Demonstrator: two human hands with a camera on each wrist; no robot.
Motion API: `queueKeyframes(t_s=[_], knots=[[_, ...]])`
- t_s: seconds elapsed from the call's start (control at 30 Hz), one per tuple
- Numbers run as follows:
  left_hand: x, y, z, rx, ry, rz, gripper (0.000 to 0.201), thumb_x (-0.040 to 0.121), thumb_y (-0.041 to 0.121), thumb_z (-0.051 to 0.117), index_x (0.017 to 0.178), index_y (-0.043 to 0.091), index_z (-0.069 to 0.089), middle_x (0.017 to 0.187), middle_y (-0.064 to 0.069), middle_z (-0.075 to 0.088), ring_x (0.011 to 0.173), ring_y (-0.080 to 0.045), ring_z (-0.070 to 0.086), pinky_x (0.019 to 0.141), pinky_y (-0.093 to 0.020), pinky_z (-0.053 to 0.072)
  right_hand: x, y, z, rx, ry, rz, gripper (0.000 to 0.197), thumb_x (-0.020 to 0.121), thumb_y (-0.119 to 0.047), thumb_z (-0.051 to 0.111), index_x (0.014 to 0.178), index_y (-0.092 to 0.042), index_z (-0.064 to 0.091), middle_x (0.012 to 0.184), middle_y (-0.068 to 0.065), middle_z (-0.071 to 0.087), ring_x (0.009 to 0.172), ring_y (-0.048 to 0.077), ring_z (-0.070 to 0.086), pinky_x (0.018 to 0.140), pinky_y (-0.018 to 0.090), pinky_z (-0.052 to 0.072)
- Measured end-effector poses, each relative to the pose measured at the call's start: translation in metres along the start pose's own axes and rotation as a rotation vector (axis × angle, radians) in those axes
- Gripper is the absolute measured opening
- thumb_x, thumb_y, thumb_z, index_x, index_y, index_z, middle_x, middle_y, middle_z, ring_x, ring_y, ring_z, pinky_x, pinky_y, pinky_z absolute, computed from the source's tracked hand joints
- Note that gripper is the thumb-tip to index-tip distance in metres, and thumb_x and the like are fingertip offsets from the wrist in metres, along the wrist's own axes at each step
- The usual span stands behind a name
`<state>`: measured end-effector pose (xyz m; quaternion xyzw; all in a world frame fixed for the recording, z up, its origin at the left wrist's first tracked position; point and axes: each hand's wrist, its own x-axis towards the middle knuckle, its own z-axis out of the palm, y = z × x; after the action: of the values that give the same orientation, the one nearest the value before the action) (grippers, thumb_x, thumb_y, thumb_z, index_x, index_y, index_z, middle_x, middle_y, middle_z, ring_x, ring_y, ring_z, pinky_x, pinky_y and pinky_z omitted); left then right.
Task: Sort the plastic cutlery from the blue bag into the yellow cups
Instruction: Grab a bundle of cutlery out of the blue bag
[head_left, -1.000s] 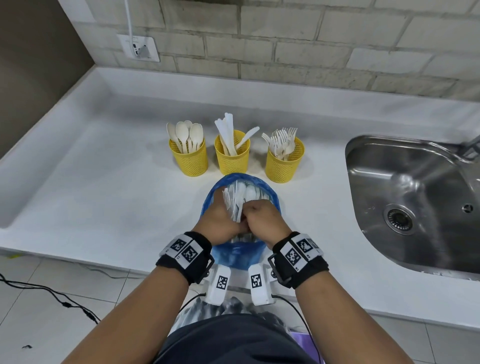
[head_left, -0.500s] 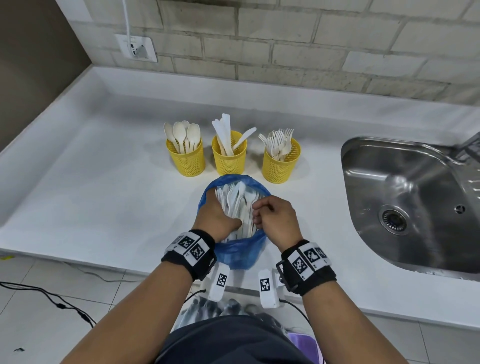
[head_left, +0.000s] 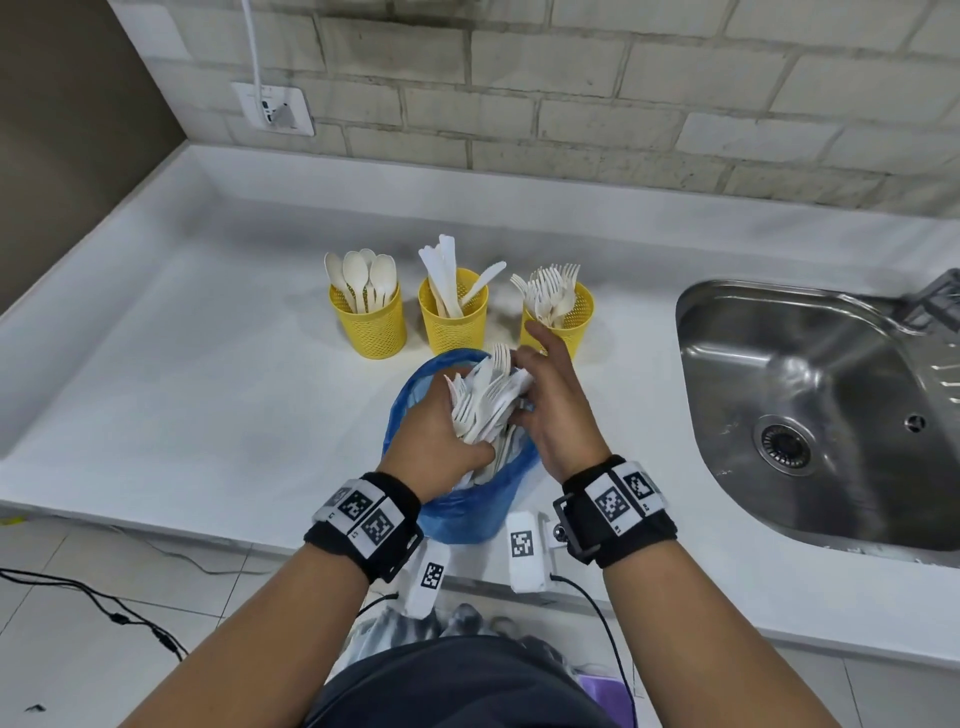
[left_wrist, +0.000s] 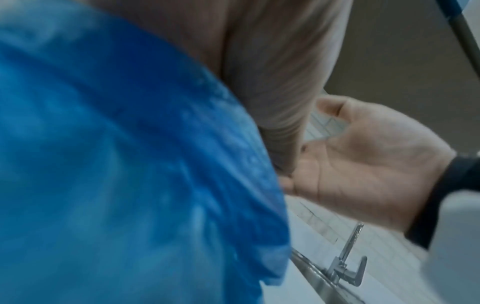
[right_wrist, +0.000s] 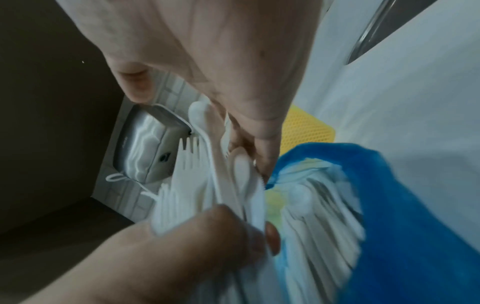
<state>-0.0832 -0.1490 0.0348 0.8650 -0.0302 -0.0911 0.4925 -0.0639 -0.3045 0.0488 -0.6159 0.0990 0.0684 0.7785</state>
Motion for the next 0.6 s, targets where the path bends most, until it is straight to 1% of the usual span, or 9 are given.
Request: queueKeyframes(t_s=[0.07, 0.1, 0.17, 0.23, 0.33, 0.4, 0.47, 0.53, 0.6], knots=[[0.002, 0.003, 0.001, -0.023, -0.019, 0.021, 0.083, 0.073, 0.002, 0.081, 0.140, 0.026, 0.038, 0.111, 0.026, 0.054, 0.098, 0.009, 0.055, 0.076, 0.005, 0.035, 0.001, -0.009, 0.006, -0.109, 0.049, -0.086, 0.041, 0.092, -0.049, 0.064, 0.132, -0.042, 0.058, 0.132, -0.010, 0.063, 0.124, 0.008, 0.060, 0.109, 0.040, 0.046], [0.004, 0.004, 0.002, -0.041, -0.017, 0.036, 0.086, 0.072, 0.003, 0.082, 0.141, 0.027, 0.037, 0.115, 0.023, 0.056, 0.100, 0.013, 0.055, 0.078, 0.005, 0.036, 0.001, -0.012, 0.011, -0.183, 0.101, -0.126, 0.033, 0.098, -0.041, 0.061, 0.131, -0.035, 0.060, 0.127, -0.014, 0.063, 0.121, 0.004, 0.059, 0.110, 0.036, 0.044], [0.007, 0.003, 0.007, -0.073, 0.014, 0.078, 0.084, 0.070, 0.005, 0.086, 0.138, 0.026, 0.042, 0.120, 0.018, 0.060, 0.104, 0.018, 0.055, 0.082, 0.003, 0.037, 0.002, -0.013, 0.019, -0.267, 0.192, -0.178, 0.021, 0.104, -0.025, 0.054, 0.121, -0.027, 0.066, 0.122, -0.012, 0.065, 0.117, 0.008, 0.060, 0.109, 0.036, 0.046], [0.011, 0.001, 0.012, -0.078, 0.067, 0.076, 0.079, 0.069, 0.012, 0.090, 0.135, 0.027, 0.049, 0.119, 0.018, 0.065, 0.106, 0.014, 0.058, 0.084, -0.002, 0.041, 0.000, -0.012, 0.028, -0.270, 0.232, -0.176, 0.024, 0.100, -0.022, 0.049, 0.109, -0.027, 0.071, 0.120, -0.003, 0.070, 0.114, 0.016, 0.064, 0.106, 0.044, 0.049], [0.013, 0.001, 0.013, -0.043, 0.092, 0.028, 0.054, 0.071, 0.019, 0.088, 0.117, 0.029, 0.061, 0.106, 0.017, 0.070, 0.098, 0.007, 0.064, 0.083, -0.012, 0.050, 0.002, -0.008, 0.030, -0.255, 0.217, -0.125, 0.027, 0.087, -0.035, 0.048, 0.099, -0.036, 0.073, 0.120, 0.001, 0.070, 0.115, 0.019, 0.064, 0.106, 0.048, 0.049], [0.014, 0.003, 0.007, -0.037, 0.089, -0.009, 0.035, 0.075, 0.017, 0.086, 0.099, 0.031, 0.064, 0.091, 0.018, 0.069, 0.087, 0.006, 0.064, 0.069, -0.006, 0.047, 0.003, -0.009, 0.025, -0.179, 0.151, -0.098, 0.032, 0.081, -0.046, 0.055, 0.105, -0.036, 0.074, 0.123, -0.001, 0.070, 0.120, 0.019, 0.063, 0.111, 0.050, 0.045], [0.016, 0.005, -0.004, -0.111, 0.122, -0.005, 0.031, 0.076, 0.017, 0.085, 0.101, 0.027, 0.068, 0.092, 0.015, 0.072, 0.087, -0.001, 0.069, 0.067, -0.006, 0.046, -0.001, -0.010, 0.017, -0.111, 0.086, -0.098, 0.048, 0.078, -0.056, 0.062, 0.121, -0.034, 0.070, 0.132, -0.004, 0.067, 0.127, 0.018, 0.060, 0.114, 0.051, 0.043], [0.017, 0.013, -0.017, -0.237, 0.151, 0.030, 0.032, 0.079, 0.016, 0.085, 0.108, 0.019, 0.072, 0.098, 0.007, 0.077, 0.090, -0.008, 0.073, 0.078, -0.020, 0.053, -0.006, -0.009, 0.006, -0.111, 0.005, -0.078, 0.069, 0.074, -0.061, 0.064, 0.136, -0.032, 0.059, 0.138, -0.006, 0.062, 0.131, 0.016, 0.058, 0.115, 0.049, 0.043], [0.018, 0.028, -0.031, -0.373, 0.156, 0.058, 0.028, 0.082, 0.011, 0.083, 0.108, 0.011, 0.074, 0.100, -0.004, 0.079, 0.095, -0.021, 0.075, 0.086, -0.039, 0.060, -0.013, -0.005, -0.001, -0.204, -0.130, -0.064, 0.083, 0.071, -0.059, 0.068, 0.146, -0.031, 0.048, 0.140, -0.007, 0.059, 0.131, 0.011, 0.057, 0.115, 0.046, 0.044]])
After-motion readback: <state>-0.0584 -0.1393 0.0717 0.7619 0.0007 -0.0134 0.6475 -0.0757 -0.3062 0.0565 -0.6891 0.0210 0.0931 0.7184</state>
